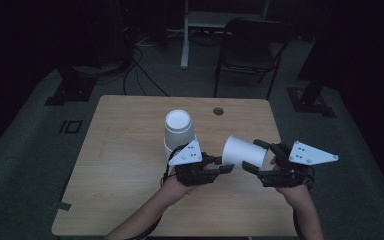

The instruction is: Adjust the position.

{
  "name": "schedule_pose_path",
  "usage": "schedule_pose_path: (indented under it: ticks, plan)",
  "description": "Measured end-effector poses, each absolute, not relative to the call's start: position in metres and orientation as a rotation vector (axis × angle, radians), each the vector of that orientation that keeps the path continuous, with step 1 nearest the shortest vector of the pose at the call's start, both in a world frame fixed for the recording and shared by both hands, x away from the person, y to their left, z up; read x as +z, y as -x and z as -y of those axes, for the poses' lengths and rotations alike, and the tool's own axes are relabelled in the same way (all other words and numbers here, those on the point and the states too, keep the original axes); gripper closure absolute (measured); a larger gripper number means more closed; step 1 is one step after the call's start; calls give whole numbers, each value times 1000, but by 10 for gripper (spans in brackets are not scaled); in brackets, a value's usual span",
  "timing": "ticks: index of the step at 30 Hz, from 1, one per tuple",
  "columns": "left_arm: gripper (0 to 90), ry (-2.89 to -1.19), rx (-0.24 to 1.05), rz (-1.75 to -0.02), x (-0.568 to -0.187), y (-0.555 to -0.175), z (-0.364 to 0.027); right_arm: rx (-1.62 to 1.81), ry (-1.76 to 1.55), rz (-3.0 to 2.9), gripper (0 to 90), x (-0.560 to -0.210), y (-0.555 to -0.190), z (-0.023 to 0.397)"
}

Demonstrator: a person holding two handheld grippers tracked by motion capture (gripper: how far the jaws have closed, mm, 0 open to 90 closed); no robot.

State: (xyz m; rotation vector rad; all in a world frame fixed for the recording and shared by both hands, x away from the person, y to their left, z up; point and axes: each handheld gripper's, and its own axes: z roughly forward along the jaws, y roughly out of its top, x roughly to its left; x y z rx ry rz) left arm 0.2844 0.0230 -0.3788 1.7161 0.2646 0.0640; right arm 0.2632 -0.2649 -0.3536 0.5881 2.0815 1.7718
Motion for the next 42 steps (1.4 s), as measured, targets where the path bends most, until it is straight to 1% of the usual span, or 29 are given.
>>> schedule_pose_path:
  ticks: [1,6,10,15,20,25,27,28,31,42]
  plan:
    - [756,-1711,45,-246,-379,-285,-24,1772,-586,-2085,217,-354,-263,265]
    - [796,-1728,17,-199,-378,-283,-23,1793,-561,-2119,209,-354,-263,268]
    - [848,-1750,0,-148,-376,-278,-20,1802,-560,-2182,163,-356,-265,268]
    - [870,-1772,-3,-133,-378,-277,-18,1785,-559,-2209,125,-360,-267,266]
    - [871,-1797,-28,-136,-381,-279,-18,1748,-558,-2215,127,-360,-267,266]
    - [871,-1834,-4,-158,-380,-279,-17,1722,-586,-2216,135,-360,-267,272]
    - [872,-1833,-13,-161,-380,-280,-17,1709,-583,-2219,148,-361,-267,272]
    - [872,-1827,-21,-175,-378,-282,-18,1702,-579,-2235,170,-363,-267,272]
    - [871,-1818,-20,-184,-377,-282,-18,1651,-578,-2266,172,-370,-266,270]
    - [869,-1811,-28,-199,-373,-284,-17,1646,-590,-2303,174,-383,-267,268]
